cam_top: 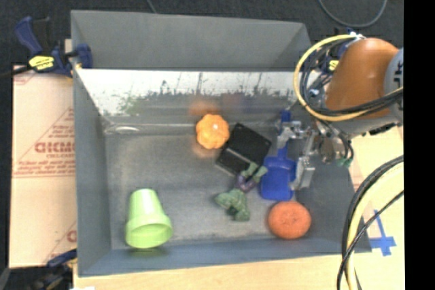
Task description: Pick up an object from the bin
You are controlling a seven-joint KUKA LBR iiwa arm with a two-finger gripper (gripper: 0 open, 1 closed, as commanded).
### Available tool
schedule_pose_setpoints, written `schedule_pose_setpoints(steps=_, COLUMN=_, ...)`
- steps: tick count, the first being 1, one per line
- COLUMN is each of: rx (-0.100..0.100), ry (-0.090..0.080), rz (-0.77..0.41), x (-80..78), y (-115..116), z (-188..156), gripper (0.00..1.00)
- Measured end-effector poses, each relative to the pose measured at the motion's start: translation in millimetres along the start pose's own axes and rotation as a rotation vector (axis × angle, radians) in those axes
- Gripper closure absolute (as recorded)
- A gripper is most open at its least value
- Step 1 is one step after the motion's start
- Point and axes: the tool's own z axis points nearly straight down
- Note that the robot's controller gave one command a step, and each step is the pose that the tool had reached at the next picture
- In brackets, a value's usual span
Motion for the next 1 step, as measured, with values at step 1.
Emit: schedule_pose_setpoints(steps=1, rx=0.001, ry=-0.007, rz=-0.004, x=-1.4, y=0.5, z=-4.6, gripper=0.0)
